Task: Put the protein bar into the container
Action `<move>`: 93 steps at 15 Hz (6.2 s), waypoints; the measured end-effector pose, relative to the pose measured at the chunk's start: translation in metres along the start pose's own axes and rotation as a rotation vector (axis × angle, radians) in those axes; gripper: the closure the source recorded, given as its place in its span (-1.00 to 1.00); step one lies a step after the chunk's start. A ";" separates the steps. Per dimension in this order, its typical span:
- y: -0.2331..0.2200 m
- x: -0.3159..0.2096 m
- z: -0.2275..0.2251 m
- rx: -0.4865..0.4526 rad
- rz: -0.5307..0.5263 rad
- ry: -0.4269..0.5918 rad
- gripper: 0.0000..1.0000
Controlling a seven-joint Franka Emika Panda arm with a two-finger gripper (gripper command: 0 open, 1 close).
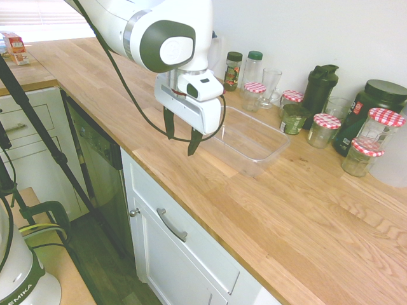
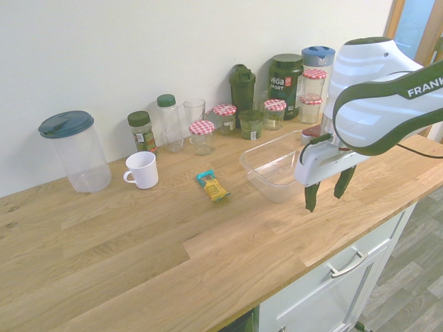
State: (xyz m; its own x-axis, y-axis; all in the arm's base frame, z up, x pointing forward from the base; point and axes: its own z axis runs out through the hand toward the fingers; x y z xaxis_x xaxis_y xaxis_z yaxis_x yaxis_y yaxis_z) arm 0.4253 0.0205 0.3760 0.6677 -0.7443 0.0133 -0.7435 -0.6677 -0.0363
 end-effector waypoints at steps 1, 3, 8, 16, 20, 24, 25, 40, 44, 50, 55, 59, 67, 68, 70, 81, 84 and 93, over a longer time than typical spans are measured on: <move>0.000 0.000 0.000 -0.003 -0.002 0.003 -1.00; -0.001 0.001 -0.001 -0.017 -0.006 0.024 -1.00; -0.055 -0.028 -0.045 -0.012 -0.029 0.098 -1.00; -0.181 -0.065 -0.055 -0.003 -0.067 0.137 -1.00; -0.227 -0.051 -0.038 -0.015 -0.058 0.128 -1.00; -0.247 -0.024 -0.010 -0.040 -0.035 0.126 -1.00; -0.251 -0.017 -0.004 -0.043 -0.030 0.123 -1.00; -0.271 0.017 0.036 -0.032 -0.051 0.047 1.00; -0.270 0.021 0.043 -0.030 -0.054 0.041 1.00; -0.270 0.023 0.047 -0.025 -0.064 0.038 1.00; -0.271 0.021 0.044 -0.022 -0.068 0.044 1.00; -0.263 0.014 -0.007 0.026 -0.072 0.085 1.00; -0.135 0.066 -0.104 0.066 0.036 0.111 1.00; -0.122 0.078 -0.094 0.061 0.048 0.103 1.00; -0.105 0.091 -0.076 0.050 0.059 0.086 1.00; -0.109 0.087 -0.004 -0.016 0.038 0.051 -1.00; -0.110 0.088 -0.005 -0.009 0.036 0.058 -1.00; -0.111 0.085 -0.025 0.004 0.036 0.103 -1.00</move>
State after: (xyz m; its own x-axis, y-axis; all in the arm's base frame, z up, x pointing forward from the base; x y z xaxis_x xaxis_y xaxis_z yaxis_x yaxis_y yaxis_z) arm 0.5641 0.0312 0.4062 0.6331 -0.7655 0.1149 -0.7668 -0.6405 -0.0421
